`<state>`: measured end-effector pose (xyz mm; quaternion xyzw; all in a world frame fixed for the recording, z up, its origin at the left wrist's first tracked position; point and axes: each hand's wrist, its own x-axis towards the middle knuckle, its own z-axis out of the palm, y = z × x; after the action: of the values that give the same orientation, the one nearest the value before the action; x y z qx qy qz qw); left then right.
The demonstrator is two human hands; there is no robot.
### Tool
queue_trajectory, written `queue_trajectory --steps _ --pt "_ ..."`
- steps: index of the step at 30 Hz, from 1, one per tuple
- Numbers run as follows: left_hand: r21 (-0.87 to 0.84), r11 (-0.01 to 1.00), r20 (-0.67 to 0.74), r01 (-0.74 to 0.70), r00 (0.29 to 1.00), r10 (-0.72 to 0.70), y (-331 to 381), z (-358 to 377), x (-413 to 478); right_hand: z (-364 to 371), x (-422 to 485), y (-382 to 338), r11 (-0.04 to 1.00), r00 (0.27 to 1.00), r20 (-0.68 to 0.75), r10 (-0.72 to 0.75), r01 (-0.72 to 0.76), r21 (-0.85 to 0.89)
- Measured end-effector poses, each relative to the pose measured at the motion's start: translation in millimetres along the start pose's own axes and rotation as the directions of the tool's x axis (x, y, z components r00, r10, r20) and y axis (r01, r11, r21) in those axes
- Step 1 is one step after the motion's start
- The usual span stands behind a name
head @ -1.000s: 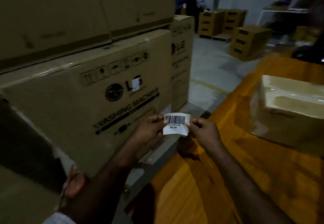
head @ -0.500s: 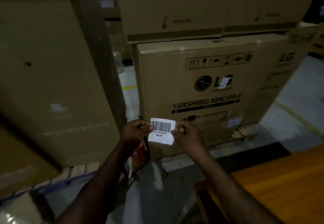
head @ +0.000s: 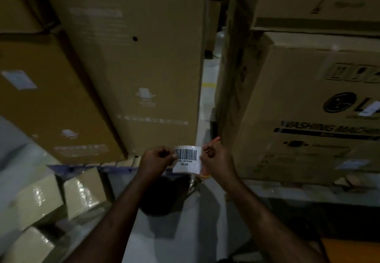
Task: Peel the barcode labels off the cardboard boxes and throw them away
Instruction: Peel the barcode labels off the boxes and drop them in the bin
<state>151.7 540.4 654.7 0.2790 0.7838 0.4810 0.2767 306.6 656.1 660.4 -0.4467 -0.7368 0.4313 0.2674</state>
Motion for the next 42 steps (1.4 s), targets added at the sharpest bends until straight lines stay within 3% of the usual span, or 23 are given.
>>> queue_trajectory --steps 8,14,19,23,28,30,36,39,41,42 --pt "0.117 0.962 -0.158 0.248 0.961 -0.229 -78.3 -42.6 33.9 103.2 35.0 19.5 0.972 0.948 0.317 0.018 0.057 -0.227" --pt "0.085 0.874 -0.29 0.479 0.851 -0.438 -136.1 -41.5 89.5 185.9 86.7 56.2 0.969 0.873 0.476 0.104 0.02 -0.248" --pt "0.098 0.791 -0.294 0.603 0.777 -0.556 -197.1 -27.1 144.0 255.9 138.8 106.1 0.926 0.815 0.508 0.277 -0.086 -0.367" --pt "0.147 0.742 -0.296 0.654 0.745 -0.598 -249.9 -17.9 165.4 309.3 164.5 158.4 0.878 0.674 0.606 0.422 -0.139 -0.457" --pt "0.168 0.68 -0.257 0.713 0.698 -0.668 -313.6 -7.6 169.1 386.4 162.5 223.8 0.787 0.659 0.541 0.522 -0.128 -0.604" --pt "0.245 0.681 -0.234 0.69 0.724 -0.649 -339.6 -6.1 168.8 407.7 158.5 244.0 0.768 0.656 0.535 0.532 -0.109 -0.631" --pt "0.427 0.559 -0.139 0.711 0.663 -0.736 -383.3 -29.8 160.0 437.7 135.4 263.5 0.724 0.585 0.581 0.566 -0.017 -0.689" --pt "0.36 0.532 -0.17 0.766 0.614 -0.77 -387.0 -56.5 155.3 442.3 123.6 247.6 0.763 0.522 0.651 0.55 0.003 -0.647" --pt "0.303 0.539 -0.198 0.786 0.606 -0.771 -381.3 -82.4 155.1 450.7 116.9 223.1 0.78 0.414 0.701 0.58 -0.033 -0.625" --pt "0.2 0.54 -0.222 0.818 0.574 -0.788 -378.5 -97.1 154.7 459.1 113.8 209.9 0.775 0.404 0.706 0.582 -0.01 -0.632"
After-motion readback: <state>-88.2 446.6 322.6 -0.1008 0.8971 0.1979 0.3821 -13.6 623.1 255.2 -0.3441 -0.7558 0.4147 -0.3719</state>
